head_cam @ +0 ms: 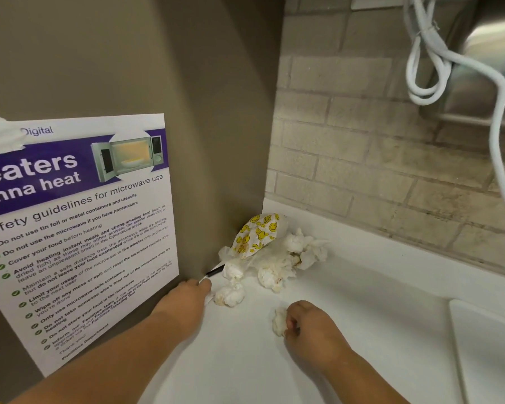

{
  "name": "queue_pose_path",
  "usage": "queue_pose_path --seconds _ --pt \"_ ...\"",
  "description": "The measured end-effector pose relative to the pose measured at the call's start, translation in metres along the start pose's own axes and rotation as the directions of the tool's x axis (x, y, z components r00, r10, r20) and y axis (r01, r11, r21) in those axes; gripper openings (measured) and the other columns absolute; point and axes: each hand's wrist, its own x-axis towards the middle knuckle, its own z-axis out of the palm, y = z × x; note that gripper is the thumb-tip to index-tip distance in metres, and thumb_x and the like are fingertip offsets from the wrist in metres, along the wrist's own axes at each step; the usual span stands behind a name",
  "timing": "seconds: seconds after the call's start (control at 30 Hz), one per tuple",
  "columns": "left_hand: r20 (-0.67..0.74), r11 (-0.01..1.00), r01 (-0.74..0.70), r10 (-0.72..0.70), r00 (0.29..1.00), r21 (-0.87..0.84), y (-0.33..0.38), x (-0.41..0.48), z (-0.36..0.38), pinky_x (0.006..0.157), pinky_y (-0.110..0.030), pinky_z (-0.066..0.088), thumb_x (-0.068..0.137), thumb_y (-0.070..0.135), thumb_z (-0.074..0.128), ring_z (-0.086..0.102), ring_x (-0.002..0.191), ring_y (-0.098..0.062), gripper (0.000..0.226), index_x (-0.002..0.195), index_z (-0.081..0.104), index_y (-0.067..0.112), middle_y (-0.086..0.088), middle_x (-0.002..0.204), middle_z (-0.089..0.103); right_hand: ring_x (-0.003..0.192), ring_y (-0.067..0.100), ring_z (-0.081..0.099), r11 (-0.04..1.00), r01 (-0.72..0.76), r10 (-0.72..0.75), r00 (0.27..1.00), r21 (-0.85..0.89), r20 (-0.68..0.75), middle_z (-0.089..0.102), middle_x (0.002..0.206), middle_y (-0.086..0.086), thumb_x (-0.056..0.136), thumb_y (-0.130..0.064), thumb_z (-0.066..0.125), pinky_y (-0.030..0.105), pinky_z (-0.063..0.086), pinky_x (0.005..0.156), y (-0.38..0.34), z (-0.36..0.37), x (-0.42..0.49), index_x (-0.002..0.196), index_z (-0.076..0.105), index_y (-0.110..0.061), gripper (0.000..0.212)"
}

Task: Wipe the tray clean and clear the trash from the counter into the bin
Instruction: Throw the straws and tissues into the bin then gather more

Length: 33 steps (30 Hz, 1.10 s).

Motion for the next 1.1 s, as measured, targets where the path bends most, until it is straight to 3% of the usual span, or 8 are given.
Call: queue_pose_path --seconds 0.23,0.47,0.53,0.63,0.77,0.87,0.97,1.1 --pt "-0.121 0.847 0.038 -0.119 0.985 -0.531 -0.002 -0.017 -0.017 0.067 -0.016 0.033 0.087 0.009 0.055 0.054 0.078 -0.008 0.035 0.073 0.05 0.04 0.006 0.094 0.058 0.073 0.004 0.052 0.988 -0.046 0.058 0.995 0.148 -0.083 0.05 0.078 -0.014 0.078 -0.006 0.057 0.011 0.039 0.065 -0.007 0.004 -0.001 0.061 0.041 -0.03 0.033" --pt "0.158 0.276 0.16 -0.031 0.987 -0.948 0.038 -0.052 -0.011 0.087 -0.031 0.052 0.091 0.023 0.06 0.064 0.084 -0.012 0.014 0.092 0.071 0.016 0.002 0.087 0.072 0.087 0.006 0.056 0.931 0.088 -0.046 0.991 0.353 -0.124 0.053 0.094 -0.009 0.076 -0.005 0.066 0.016 0.048 0.077 -0.061 0.016 0.007 0.073 0.047 -0.039 0.039" --pt "0.178 0.182 0.179 -0.022 0.984 -0.967 0.041 -0.058 -0.011 0.088 -0.038 0.053 0.083 0.034 0.065 0.064 0.081 -0.017 0.037 0.087 0.062 -0.002 -0.006 0.081 0.066 0.09 0.001 0.055 0.89 0.082 -0.046 0.995 0.448 -0.091 0.055 0.094 -0.008 0.077 -0.003 0.065 0.013 0.049 0.074 -0.075 0.021 0.008 0.077 0.05 -0.036 0.036" --pt "0.163 0.217 0.194 -0.154 0.975 -0.957 0.033 -0.067 -0.013 0.085 -0.05 0.052 0.068 0.031 0.063 0.067 0.069 -0.021 0.036 0.079 0.054 -0.003 -0.009 0.07 0.063 0.09 -0.001 0.057 0.854 0.072 -0.084 0.996 0.515 0.0 0.061 0.094 -0.009 0.08 0.0 0.059 0.01 0.046 0.074 -0.085 0.026 0.011 0.088 0.058 -0.029 0.03" --pt "0.1 0.423 0.199 -0.244 0.965 -0.884 0.009 -0.072 -0.008 0.078 -0.037 0.055 0.075 0.025 0.064 0.064 0.065 -0.011 0.01 0.084 0.068 0.022 0.01 0.07 0.069 0.113 0.004 0.046 0.953 0.223 -0.225 0.974 0.204 -0.015 0.048 0.119 -0.012 0.083 -0.006 0.054 0.006 0.035 0.086 -0.079 0.028 0.026 0.112 0.057 -0.025 0.035" --pt "0.007 0.551 0.144 -0.242 0.97 -0.822 0.002 -0.076 -0.01 0.063 -0.008 0.041 0.084 0.013 0.065 0.051 0.058 0.006 0.016 0.079 0.064 0.029 0.018 0.057 0.057 0.135 0.017 0.027 0.958 0.279 -0.276 0.959 -0.058 0.062 0.026 0.148 -0.006 0.086 -0.01 0.051 0.028 0.037 0.103 -0.08 0.028 0.04 0.135 0.043 -0.026 0.052" --pt "-0.053 0.614 0.095 -0.219 0.974 -0.784 0.001 -0.079 -0.012 0.061 -0.006 0.037 0.085 0.013 0.065 0.051 0.065 0.008 0.02 0.08 0.062 0.032 0.02 0.066 0.06 0.147 0.02 -0.001 0.934 0.274 -0.21 0.939 -0.228 0.271 -0.002 0.159 -0.009 0.094 -0.016 0.044 0.042 0.018 0.117 -0.082 0.028 0.053 0.149 0.014 -0.033 0.065" --pt "-0.078 0.66 0.057 -0.174 0.982 -0.749 0.0 -0.084 -0.011 0.066 -0.006 0.037 0.086 0.014 0.063 0.051 0.075 0.008 0.022 0.08 0.061 0.035 0.017 0.079 0.063 0.141 0.023 0.015 0.934 0.243 -0.153 0.935 -0.262 0.321 0.02 0.151 -0.004 0.095 -0.023 0.044 0.041 0.031 0.109 -0.079 0.036 0.053 0.15 0.009 -0.033 0.067"
